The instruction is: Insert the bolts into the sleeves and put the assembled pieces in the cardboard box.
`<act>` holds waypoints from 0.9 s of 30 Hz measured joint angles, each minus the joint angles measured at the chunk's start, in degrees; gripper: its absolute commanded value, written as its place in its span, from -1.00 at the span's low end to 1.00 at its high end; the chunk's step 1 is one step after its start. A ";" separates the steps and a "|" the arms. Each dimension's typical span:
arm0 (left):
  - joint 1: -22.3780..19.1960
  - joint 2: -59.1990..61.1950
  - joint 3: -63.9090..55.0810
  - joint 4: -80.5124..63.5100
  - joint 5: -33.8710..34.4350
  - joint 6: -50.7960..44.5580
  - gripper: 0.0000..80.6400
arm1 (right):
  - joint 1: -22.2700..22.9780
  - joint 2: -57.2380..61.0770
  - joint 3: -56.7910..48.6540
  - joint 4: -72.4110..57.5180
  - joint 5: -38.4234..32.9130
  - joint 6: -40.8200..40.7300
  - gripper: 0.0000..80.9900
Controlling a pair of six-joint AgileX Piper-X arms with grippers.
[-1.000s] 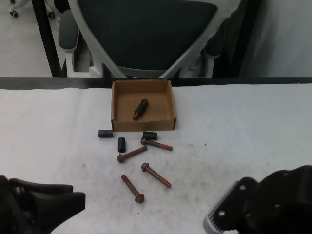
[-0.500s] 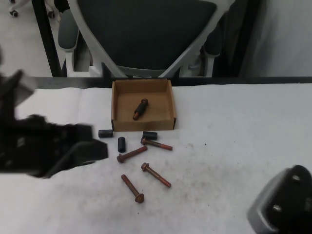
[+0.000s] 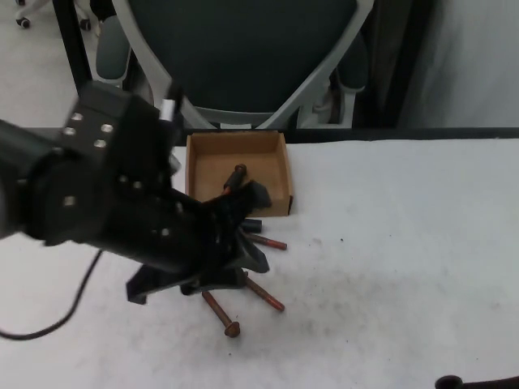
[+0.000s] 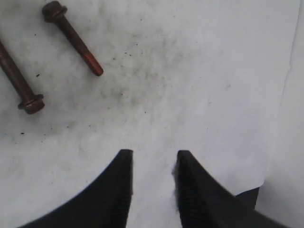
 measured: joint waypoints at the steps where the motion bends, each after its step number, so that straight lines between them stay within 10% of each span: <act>1: 0.00 0.95 -0.66 -0.11 0.03 -0.59 -0.26 | 0.00 -0.11 0.00 0.36 0.00 0.15 -0.99; 27: 1.25 13.65 -7.54 -17.84 -7.86 -13.23 -0.32 | 0.00 -0.12 0.13 1.50 -1.27 0.37 -0.99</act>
